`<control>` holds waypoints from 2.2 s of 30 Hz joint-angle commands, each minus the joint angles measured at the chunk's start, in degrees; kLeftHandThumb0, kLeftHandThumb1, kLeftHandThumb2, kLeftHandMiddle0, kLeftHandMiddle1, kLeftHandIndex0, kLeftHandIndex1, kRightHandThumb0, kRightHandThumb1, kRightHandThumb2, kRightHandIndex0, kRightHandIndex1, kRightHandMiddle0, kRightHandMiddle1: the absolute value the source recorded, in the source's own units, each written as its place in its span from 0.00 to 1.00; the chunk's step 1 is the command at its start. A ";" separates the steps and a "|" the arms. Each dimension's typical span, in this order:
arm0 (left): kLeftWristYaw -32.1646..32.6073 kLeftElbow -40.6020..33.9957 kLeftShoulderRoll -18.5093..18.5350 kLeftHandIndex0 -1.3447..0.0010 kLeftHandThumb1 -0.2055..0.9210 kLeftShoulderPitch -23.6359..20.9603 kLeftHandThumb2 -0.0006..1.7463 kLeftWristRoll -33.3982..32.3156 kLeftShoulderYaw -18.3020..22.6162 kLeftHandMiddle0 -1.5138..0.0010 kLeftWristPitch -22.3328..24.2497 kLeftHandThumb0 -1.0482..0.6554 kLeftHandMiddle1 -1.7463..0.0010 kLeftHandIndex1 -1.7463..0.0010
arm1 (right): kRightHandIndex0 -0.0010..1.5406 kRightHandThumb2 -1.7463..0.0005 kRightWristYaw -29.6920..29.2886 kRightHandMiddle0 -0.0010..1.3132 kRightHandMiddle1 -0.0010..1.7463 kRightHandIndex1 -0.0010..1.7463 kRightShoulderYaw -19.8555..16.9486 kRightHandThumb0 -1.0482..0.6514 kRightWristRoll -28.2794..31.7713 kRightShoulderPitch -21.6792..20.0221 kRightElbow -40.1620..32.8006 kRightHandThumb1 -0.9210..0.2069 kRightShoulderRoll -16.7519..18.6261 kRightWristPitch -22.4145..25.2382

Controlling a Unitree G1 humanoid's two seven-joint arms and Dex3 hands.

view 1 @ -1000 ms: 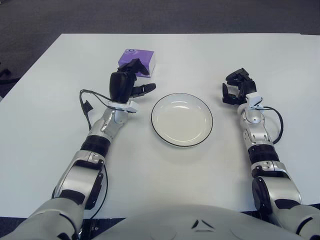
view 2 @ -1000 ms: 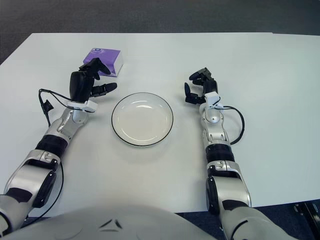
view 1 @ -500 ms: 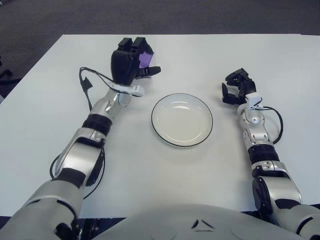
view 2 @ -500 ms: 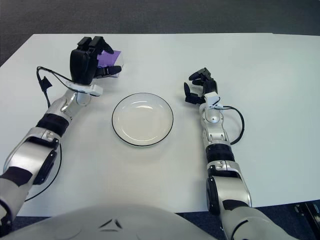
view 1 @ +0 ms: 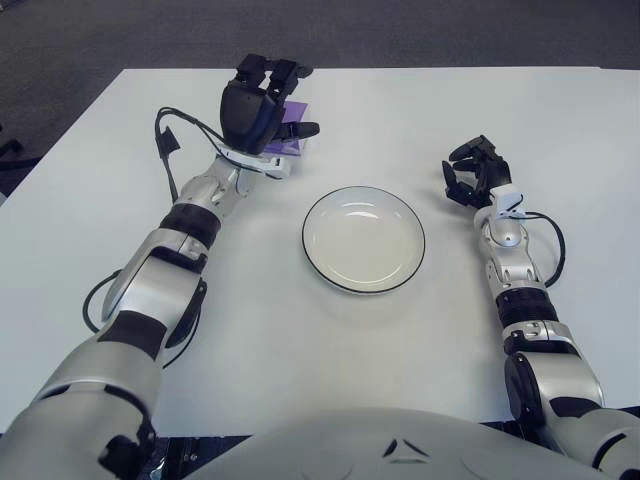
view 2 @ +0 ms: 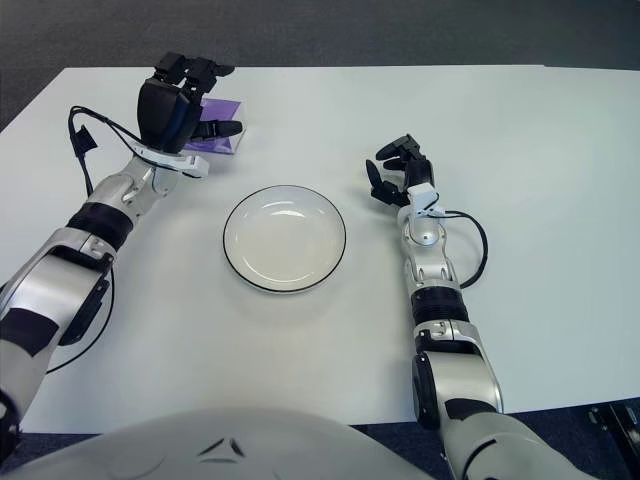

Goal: Put the tissue paper into the plate.

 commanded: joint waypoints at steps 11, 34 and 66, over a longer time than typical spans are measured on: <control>-10.18 9.93 -0.37 0.74 1.00 -8.41 0.39 -0.58 -4.97 0.72 4.99 0.16 1.00 0.88 | 0.50 0.59 -0.46 0.33 0.93 0.96 1.34 0.39 -1.29 7.42 5.23 0.19 1.88 -1.29; -37.77 18.35 -1.54 0.78 1.00 -8.70 0.59 -14.36 -0.72 0.75 -0.51 0.12 1.00 0.95 | 0.49 0.59 -0.85 0.33 0.93 0.96 2.16 0.39 -2.31 8.13 3.93 0.19 1.77 -0.80; -64.72 9.67 4.86 0.74 1.00 0.03 0.66 -27.76 4.32 0.66 -20.18 0.09 0.99 0.97 | 0.48 0.60 -0.11 0.33 0.93 0.96 2.85 0.39 -2.25 9.20 1.12 0.18 1.54 0.39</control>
